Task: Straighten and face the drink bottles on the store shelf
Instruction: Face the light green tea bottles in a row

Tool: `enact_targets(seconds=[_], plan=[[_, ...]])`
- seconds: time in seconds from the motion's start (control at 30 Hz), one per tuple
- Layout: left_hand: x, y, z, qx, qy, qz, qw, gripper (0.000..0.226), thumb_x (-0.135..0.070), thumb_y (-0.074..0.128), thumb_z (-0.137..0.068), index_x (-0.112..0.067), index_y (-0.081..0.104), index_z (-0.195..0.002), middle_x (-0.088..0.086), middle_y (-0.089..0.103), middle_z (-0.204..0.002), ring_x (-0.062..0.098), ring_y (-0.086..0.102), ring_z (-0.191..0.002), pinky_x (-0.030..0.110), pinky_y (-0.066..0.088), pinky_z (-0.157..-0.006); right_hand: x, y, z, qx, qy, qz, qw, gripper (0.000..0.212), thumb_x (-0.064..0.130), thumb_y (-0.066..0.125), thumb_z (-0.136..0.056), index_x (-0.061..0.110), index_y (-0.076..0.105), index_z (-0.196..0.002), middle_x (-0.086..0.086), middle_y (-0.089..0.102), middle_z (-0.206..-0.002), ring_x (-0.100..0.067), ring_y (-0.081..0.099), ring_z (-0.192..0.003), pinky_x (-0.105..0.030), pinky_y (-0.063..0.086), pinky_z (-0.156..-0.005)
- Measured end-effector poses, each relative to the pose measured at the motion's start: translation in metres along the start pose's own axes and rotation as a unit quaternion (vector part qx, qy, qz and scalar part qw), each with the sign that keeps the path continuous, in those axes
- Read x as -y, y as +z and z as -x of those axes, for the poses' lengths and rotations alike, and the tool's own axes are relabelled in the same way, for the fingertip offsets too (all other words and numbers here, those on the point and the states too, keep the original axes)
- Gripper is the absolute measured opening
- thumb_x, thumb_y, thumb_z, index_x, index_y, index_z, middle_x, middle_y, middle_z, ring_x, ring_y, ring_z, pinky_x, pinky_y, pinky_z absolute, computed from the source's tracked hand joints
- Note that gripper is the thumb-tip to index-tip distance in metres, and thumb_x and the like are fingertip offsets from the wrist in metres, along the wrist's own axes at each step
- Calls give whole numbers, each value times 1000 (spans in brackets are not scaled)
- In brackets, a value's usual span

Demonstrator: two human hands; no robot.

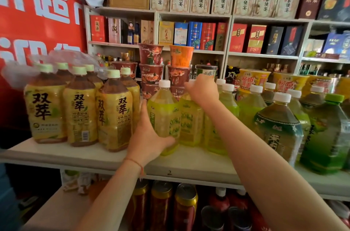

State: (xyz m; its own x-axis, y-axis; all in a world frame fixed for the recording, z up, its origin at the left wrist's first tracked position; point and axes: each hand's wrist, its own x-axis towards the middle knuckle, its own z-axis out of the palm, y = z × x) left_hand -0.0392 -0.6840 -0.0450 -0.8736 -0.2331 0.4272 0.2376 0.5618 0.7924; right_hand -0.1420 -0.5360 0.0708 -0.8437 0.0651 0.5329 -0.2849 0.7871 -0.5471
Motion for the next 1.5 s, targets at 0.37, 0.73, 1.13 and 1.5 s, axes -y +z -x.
enact_targets(seconds=[0.37, 0.73, 1.13, 1.5], plan=[[0, 8, 4, -111, 118, -255, 953, 119, -42, 80, -79, -43, -8, -158, 17, -9, -166, 40, 4, -154, 54, 29, -121, 24, 32, -10, 73, -88, -80, 990, 26, 36, 57, -99, 12, 57, -106, 3, 57, -87, -11, 55, -75, -23, 38, -56], [-11, 24, -2, -169, 215, -342, 899, 59, -13, 80, -74, -15, 61, -130, 26, 24, -161, 46, 17, -151, 59, 21, -120, -24, -15, 23, -232, -160, 123, 952, 29, 15, 53, -92, 5, 59, -120, -16, 53, -122, -32, 49, -113, -41, 42, -97], [-35, 57, 10, -126, 263, -239, 926, 79, -60, 50, -87, -15, 34, -149, 15, 41, -155, 35, 29, -148, 53, 13, -124, -29, -29, 51, -63, -34, -148, 986, 24, 31, 66, -95, 16, 55, -110, 10, 59, -87, -8, 56, -75, -18, 39, -54], [-68, 42, -20, -124, 212, -252, 936, 114, -67, 69, -71, -15, 17, -158, 12, 53, -144, 32, 44, -137, 55, 7, -124, -21, -13, 34, -92, -13, -206, 974, 22, 29, 49, -102, 11, 60, -111, -1, 63, -104, -12, 56, -91, -27, 47, -77]])
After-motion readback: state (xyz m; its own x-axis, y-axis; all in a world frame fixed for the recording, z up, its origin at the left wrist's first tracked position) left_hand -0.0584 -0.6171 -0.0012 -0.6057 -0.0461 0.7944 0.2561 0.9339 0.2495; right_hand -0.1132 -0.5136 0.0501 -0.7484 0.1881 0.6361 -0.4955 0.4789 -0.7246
